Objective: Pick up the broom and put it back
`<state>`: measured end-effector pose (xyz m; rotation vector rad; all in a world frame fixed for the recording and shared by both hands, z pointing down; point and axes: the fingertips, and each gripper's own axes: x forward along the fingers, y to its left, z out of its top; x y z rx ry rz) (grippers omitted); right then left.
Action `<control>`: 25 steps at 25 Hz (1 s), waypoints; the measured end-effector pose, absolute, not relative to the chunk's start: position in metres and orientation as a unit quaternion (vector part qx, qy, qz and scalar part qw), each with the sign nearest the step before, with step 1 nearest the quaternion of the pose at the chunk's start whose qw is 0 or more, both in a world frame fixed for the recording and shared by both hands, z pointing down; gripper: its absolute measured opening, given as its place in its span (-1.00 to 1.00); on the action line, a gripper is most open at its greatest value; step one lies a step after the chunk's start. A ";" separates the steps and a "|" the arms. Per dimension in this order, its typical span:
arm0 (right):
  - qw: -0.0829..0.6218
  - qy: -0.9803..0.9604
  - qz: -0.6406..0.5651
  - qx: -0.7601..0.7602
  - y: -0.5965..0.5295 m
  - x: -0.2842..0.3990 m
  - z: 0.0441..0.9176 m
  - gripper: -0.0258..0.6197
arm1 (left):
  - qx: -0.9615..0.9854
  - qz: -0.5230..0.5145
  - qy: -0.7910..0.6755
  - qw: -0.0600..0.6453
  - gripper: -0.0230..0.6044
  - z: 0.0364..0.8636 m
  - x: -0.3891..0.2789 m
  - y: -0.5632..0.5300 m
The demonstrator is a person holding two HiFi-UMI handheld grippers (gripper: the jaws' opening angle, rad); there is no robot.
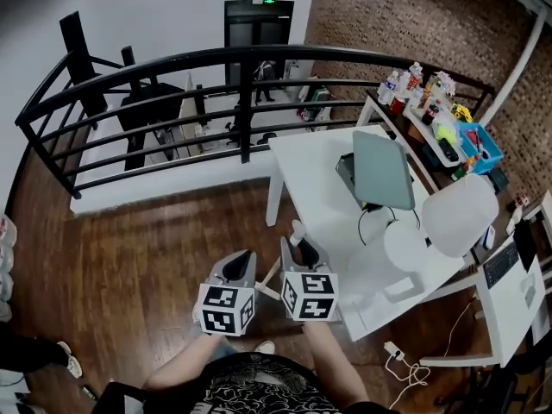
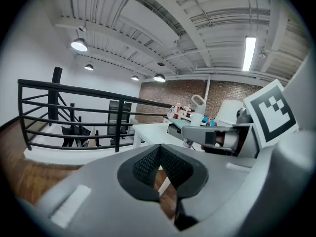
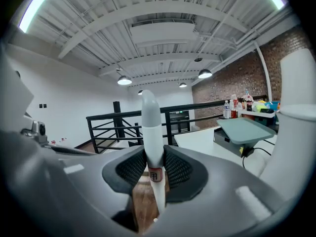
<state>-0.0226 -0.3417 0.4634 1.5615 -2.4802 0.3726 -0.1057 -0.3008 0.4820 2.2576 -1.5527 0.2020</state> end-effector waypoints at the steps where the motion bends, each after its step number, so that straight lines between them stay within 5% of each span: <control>1: 0.090 -0.839 0.120 0.524 -0.341 -0.024 0.456 -0.61 | 0.804 0.070 -0.558 0.195 -0.91 0.481 -0.108 -0.301; 25: 0.077 -0.852 0.091 0.510 -0.335 -0.041 0.424 -0.61 | 0.805 0.067 -0.556 0.195 -0.91 0.476 -0.110 -0.301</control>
